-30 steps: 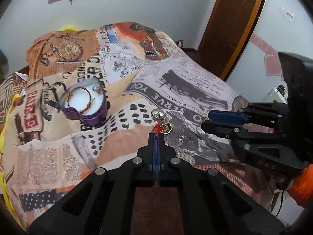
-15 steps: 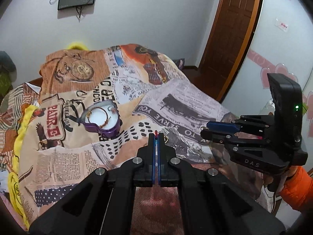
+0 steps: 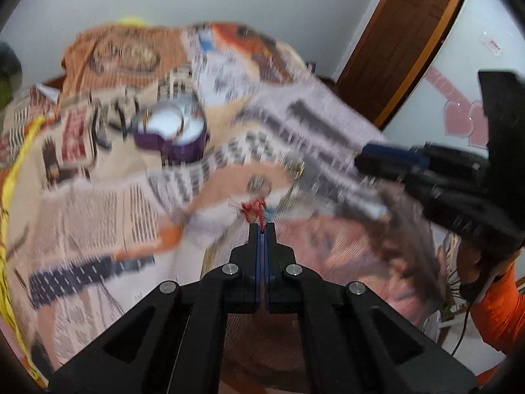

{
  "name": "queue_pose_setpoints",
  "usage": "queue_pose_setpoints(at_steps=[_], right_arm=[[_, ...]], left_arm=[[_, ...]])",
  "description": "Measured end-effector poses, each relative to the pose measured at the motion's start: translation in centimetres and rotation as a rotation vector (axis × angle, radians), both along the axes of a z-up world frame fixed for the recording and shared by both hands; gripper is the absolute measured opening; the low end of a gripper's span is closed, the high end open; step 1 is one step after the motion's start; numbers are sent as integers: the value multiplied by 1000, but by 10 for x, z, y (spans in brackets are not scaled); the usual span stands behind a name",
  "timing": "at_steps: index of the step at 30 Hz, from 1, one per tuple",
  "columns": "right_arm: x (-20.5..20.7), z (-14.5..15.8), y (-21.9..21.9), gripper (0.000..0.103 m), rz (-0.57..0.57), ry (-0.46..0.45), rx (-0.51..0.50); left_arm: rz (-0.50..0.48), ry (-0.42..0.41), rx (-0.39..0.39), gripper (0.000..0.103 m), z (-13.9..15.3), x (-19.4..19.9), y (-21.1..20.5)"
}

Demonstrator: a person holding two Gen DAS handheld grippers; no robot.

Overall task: Organize jewelry
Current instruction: 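Carry the gold ring and red tassel charm in both grippers to the tin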

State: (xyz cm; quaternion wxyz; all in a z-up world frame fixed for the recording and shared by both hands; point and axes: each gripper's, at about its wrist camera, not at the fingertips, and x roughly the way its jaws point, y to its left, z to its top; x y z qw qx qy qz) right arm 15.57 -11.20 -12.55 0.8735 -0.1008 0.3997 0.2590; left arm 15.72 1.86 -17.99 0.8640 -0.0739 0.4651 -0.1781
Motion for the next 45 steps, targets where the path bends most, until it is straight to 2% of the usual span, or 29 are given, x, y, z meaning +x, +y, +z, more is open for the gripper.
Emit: queue_pose_setpoints(at_steps=[2, 8, 9, 13, 14, 19, 24, 27, 30, 39, 45], right_arm=[[1, -3, 2, 18, 6, 8, -6], [3, -8, 3, 18, 7, 27, -11], [3, -9, 4, 18, 8, 30, -10], [3, -10, 5, 18, 13, 33, -8], [2, -10, 5, 18, 15, 34, -7], [3, -9, 3, 18, 14, 35, -1], [6, -11, 3, 18, 12, 43, 1], [9, -11, 9, 18, 26, 54, 5], [11, -9, 21, 18, 64, 62, 8], [28, -25, 66, 18, 157, 99, -56], [38, -40, 69, 18, 159, 143, -122]], left_arm=[[-20, 22, -18, 0, -8, -5, 0], [-71, 1, 8, 3, -3, -18, -12], [-72, 1, 16, 5, -2, -18, -13], [-58, -11, 42, 26, 2, -17, -12], [-48, -16, 48, 28, 4, -17, -10], [5, -17, 47, 28, 7, -4, 1], [10, -12, 52, 28, -1, 12, -2], [-5, 2, 51, 12, -8, 13, -5], [-12, -4, 42, 10, -13, 10, -4], [-35, -10, 3, 7, -15, 5, 4], [-41, -23, 4, 6, -13, -4, 10]])
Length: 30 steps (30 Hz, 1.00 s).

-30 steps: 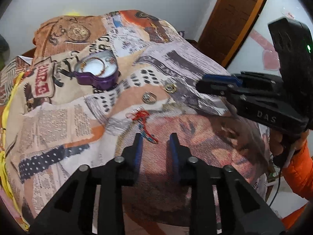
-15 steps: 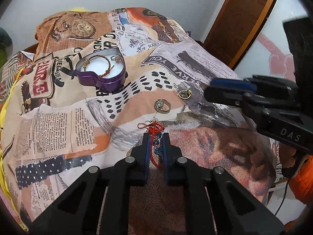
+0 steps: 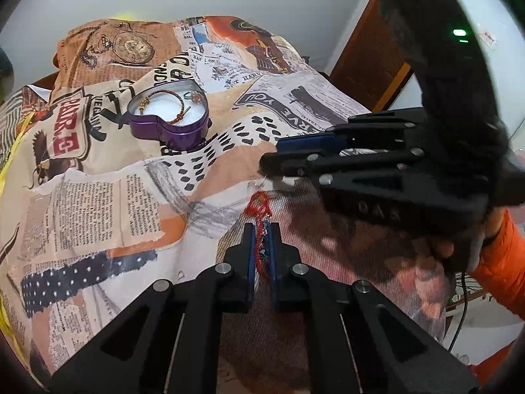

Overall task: Organize jewelry
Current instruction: 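Carry the gold ring and red tassel charm in both grippers to the tin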

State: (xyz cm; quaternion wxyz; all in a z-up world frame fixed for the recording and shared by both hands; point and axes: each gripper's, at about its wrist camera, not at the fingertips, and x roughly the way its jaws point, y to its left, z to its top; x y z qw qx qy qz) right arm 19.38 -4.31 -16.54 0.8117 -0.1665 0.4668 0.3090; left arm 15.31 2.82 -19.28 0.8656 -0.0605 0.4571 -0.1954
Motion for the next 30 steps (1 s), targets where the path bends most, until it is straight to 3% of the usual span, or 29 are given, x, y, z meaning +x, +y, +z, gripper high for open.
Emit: queue_pose_setpoints(at_steps=[8, 17, 30], right_arm=[[2, -2, -4, 18, -26, 0, -24], [7, 0, -12, 18, -69, -1, -19], [3, 51, -21, 18, -80, -107, 89]], left_arm=[[82, -28, 43, 5, 8, -12, 23], [155, -55, 29, 5, 22, -12, 48], [184, -171, 30, 5, 65, 17, 47]])
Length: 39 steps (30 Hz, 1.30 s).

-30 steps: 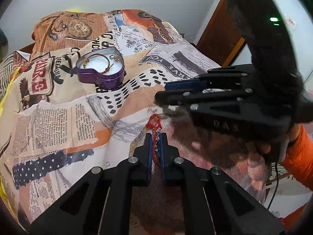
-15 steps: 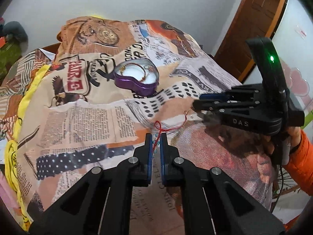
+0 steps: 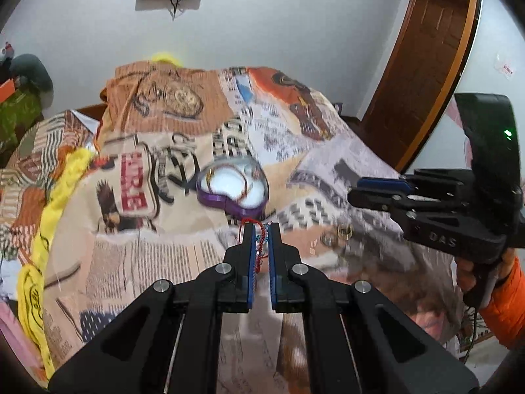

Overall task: Organize jewelry
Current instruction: 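Carry the gold ring and red tassel charm in both grippers to the tin, then open the left gripper over the tin while the right gripper drops the ring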

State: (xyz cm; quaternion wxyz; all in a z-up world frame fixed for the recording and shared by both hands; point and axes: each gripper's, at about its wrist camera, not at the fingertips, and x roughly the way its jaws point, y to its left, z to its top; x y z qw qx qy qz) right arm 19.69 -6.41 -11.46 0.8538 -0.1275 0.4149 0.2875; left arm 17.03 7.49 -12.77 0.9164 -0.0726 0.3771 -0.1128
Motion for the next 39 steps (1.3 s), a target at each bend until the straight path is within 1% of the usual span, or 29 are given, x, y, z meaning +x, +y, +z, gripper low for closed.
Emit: queue_pose_setpoints(at_steps=[4, 11, 18, 23, 28, 34, 39], right_arm=[[7, 15, 1, 18, -5, -35, 32], [27, 23, 7, 18, -15, -58, 58], [45, 21, 17, 18, -7, -52, 71], [59, 13, 30, 18, 11, -40, 61], [73, -1, 42, 18, 27, -4, 31], [91, -26, 57, 18, 51, 95, -7], [101, -43, 65, 18, 77, 176, -10]], left_arm=[[14, -31, -2, 5, 13, 18, 2], [30, -70, 0, 5, 25, 48, 4], [47, -45, -5, 5, 14, 80, 9], [51, -22, -8, 5, 1, 99, 14], [49, 18, -11, 5, -16, 116, 20], [29, 93, -55, 5, -41, 135, 28], [10, 135, -91, 5, -56, 143, 31]])
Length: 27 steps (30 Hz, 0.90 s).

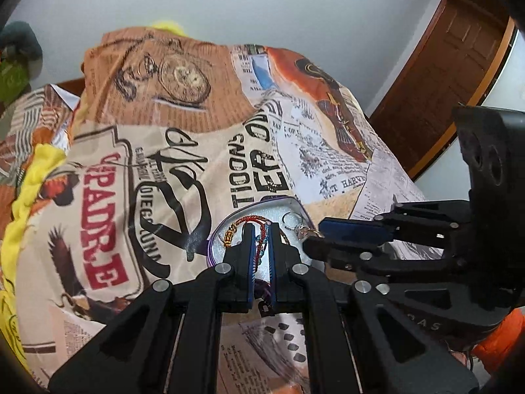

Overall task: Organize jewelry
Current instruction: 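Open the left gripper over the tin while the right gripper drops the ring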

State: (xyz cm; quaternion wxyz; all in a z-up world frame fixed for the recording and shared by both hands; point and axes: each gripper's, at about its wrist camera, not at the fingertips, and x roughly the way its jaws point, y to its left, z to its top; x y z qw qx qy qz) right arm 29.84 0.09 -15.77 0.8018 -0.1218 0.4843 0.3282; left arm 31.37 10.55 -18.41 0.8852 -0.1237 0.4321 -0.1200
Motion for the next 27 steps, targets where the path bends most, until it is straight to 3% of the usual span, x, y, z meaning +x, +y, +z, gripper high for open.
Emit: queue_pose_setpoints(at_steps=[7, 14, 16, 19, 27], right_arm=[[8, -14, 8, 18, 10, 38, -33], [12, -18, 14, 18, 29, 58, -61], [12, -18, 16, 18, 40, 80, -62], [10, -14, 16, 20, 39, 73, -77], [-1, 17, 0, 21, -6, 14, -44]], left_arm=[[-32, 24, 12, 5, -8, 5, -2], [-15, -2, 52, 6, 4, -1, 3], [-5, -16, 76, 12, 11, -6, 4], [10, -37, 89, 21, 21, -15, 9], [25, -71, 121, 22, 46, -40, 10]])
